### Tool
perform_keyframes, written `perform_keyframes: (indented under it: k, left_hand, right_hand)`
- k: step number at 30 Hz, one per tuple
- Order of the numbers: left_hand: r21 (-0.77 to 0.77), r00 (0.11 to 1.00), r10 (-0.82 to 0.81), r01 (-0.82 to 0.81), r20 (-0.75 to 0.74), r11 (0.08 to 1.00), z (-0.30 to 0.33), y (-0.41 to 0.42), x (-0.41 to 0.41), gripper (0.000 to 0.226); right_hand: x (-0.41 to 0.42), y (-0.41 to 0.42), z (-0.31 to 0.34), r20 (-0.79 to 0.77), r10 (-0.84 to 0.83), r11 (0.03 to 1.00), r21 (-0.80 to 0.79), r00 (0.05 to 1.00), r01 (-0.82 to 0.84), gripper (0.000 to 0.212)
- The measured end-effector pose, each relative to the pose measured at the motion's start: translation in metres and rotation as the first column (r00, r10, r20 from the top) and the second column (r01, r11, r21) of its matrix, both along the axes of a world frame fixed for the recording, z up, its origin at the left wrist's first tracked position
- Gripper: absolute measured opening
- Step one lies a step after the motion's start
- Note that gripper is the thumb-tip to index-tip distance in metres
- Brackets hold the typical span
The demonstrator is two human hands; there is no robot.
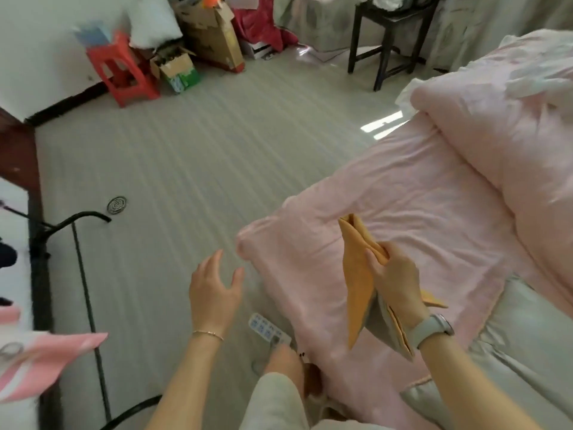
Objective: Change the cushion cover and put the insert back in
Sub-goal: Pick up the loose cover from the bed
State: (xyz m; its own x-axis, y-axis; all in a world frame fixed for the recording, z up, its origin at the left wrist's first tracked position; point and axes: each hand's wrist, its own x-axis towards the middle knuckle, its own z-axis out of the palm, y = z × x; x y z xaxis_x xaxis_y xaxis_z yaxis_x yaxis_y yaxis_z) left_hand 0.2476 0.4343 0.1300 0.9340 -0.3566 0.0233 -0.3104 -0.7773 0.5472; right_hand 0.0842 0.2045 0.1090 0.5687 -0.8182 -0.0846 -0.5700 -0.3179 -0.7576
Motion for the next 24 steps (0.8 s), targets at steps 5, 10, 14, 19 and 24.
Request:
perform_keyframes:
  k: [5, 10, 14, 19, 24]
  left_hand:
    - [0.045, 0.988, 0.154, -0.155, 0.028, 0.987, 0.006, 0.052, -0.005, 0.045]
    - [0.065, 0.979, 0.19, -0.195, 0.071, 0.979, 0.027, 0.071, 0.0, 0.05]
    - [0.072, 0.977, 0.178, -0.187, 0.12, 0.98, 0.041, 0.071, 0.02, 0.039]
    - [0.054, 0.971, 0.139, -0.152, 0.192, 0.987, 0.05, 0.054, 0.076, 0.048]
    - [0.02, 0.978, 0.072, -0.077, 0.195, 0.997, 0.043, 0.047, 0.158, 0.061]
  right_hand:
    - [0.041, 0.029, 0.013, 0.092, 0.155, 0.986, 0.052, 0.984, -0.16, 0.022]
    - [0.08, 0.053, 0.032, 0.181, 0.308, 0.933, 0.135, 0.934, -0.334, 0.017]
    - [0.111, 0.068, 0.046, 0.23, 0.41, 0.872, 0.186, 0.883, -0.454, 0.023]
    - [0.156, 0.077, 0.052, 0.194, 0.438, 0.877, 0.123, 0.878, -0.465, 0.033]
    - [0.229, 0.082, 0.056, 0.135, 0.388, 0.919, 0.018, 0.912, -0.393, 0.026]
